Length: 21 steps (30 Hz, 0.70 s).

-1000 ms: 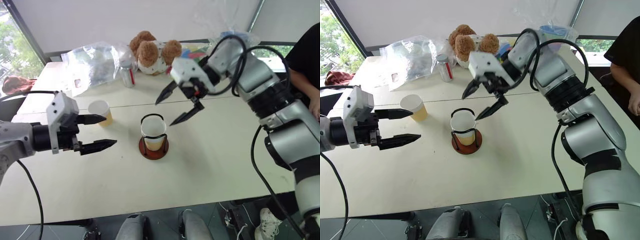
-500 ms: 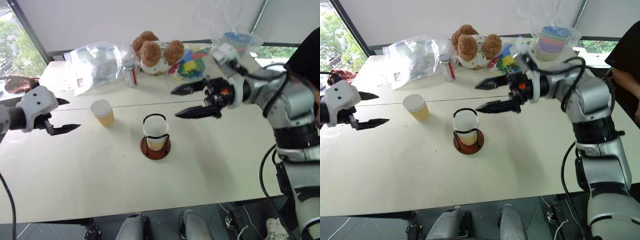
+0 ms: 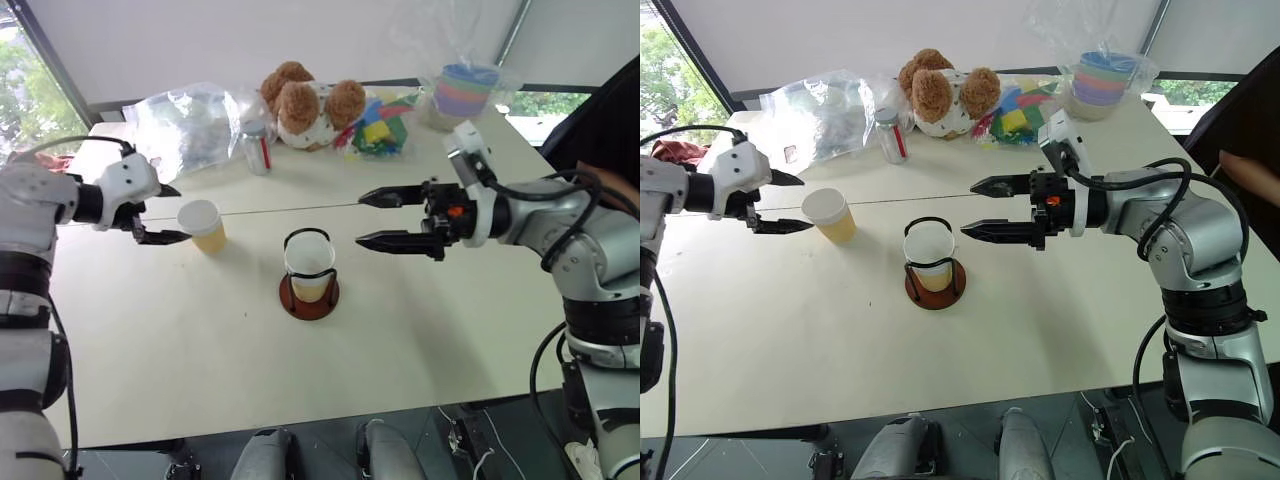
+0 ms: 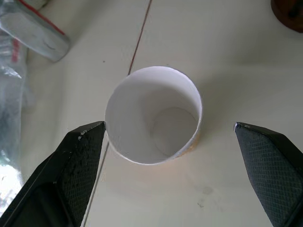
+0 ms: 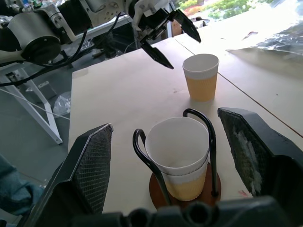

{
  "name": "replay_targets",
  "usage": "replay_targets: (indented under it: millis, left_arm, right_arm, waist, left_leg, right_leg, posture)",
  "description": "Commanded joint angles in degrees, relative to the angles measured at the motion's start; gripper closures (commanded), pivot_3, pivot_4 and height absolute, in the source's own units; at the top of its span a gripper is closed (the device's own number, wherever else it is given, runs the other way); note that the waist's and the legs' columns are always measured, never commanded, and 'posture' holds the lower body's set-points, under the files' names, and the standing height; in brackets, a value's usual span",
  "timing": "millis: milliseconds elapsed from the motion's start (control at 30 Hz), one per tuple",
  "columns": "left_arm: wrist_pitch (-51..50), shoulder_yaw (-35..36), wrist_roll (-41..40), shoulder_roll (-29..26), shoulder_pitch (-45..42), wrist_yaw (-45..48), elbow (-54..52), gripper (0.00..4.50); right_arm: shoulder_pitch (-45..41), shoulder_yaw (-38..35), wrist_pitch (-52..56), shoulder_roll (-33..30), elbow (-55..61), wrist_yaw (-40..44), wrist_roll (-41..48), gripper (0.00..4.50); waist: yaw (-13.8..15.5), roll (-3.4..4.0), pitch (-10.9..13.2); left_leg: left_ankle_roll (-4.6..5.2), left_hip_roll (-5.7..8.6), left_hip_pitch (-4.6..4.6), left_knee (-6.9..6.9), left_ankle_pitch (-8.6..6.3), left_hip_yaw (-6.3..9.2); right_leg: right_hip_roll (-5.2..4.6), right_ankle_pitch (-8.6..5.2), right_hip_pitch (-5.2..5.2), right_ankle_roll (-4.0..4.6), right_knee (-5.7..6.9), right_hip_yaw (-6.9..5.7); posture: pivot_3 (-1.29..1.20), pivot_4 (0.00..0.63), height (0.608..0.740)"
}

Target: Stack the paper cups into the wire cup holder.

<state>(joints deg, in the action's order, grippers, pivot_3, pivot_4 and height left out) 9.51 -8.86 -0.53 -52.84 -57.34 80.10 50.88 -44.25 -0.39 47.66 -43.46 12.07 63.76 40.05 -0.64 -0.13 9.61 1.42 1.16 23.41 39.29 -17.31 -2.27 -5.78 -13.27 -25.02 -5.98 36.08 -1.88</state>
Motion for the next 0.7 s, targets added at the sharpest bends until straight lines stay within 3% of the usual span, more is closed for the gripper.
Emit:
replay_targets:
  millis: [33,233,333,567,600,700]
  left_arm:
    - [3.6,-0.6,2.4,0.8,-3.9,1.0,4.5,0.0]
    - [7.1,-2.3,6.0,4.6,-7.2,0.3,10.9,0.0]
    - [8.6,-3.4,8.4,5.5,-7.8,0.1,13.2,0.84]
    - [10.6,-4.4,11.9,6.8,-9.4,-1.3,16.8,4.24]
    - [10.7,-4.3,12.0,7.0,-9.6,-1.3,17.1,4.46]
    - [10.5,-3.5,11.7,7.4,-10.5,-0.7,17.3,4.46]
  right_arm:
    - [0.3,-3.8,0.6,-2.2,3.1,-0.8,1.8,0.65]
    - [1.7,-5.4,1.5,-3.2,4.5,-3.2,2.7,0.65]
    - [2.1,-5.6,1.8,-3.3,5.1,-4.1,3.0,0.59]
    - [2.7,-5.8,1.8,-3.7,5.5,-5.4,3.2,0.59]
    - [2.8,-5.8,1.8,-3.8,5.6,-5.4,3.2,0.59]
    - [3.1,-5.8,1.8,-4.0,5.5,-5.4,3.2,0.59]
  waist:
    - [0.0,-0.04,0.0]
    - [0.0,-0.07,0.0]
    - [0.0,-0.08,0.0]
    - [0.0,-0.09,0.0]
    - [0.1,-0.09,0.0]
    - [0.1,-0.1,0.0]
  left_leg:
    - [0.0,0.0,0.0,0.0,0.0,0.01]
    - [0.01,-0.04,0.0,0.03,-0.01,0.02]
    - [0.02,-0.04,0.0,0.04,-0.01,0.02]
    - [0.02,-0.05,0.0,0.04,-0.01,0.03]
    - [0.02,-0.05,0.0,0.04,-0.01,0.03]
    - [0.02,-0.05,0.0,0.04,-0.01,0.05]
  right_leg:
    - [0.0,0.0,0.0,0.0,0.0,0.0]
    - [-0.01,0.0,0.01,-0.01,0.0,0.0]
    - [-0.01,0.01,0.01,-0.01,0.01,0.0]
    - [-0.01,0.01,0.01,-0.01,0.01,0.0]
    - [-0.01,0.01,0.01,-0.01,0.01,0.0]
    - [-0.01,0.01,0.02,-0.02,0.01,0.0]
  posture:
    - [0.0,0.15,0.74]
    - [0.0,0.15,0.74]
    - [0.0,0.15,0.74]
    - [0.0,0.15,0.74]
    - [0.0,0.15,0.74]
    - [0.0,0.15,0.74]
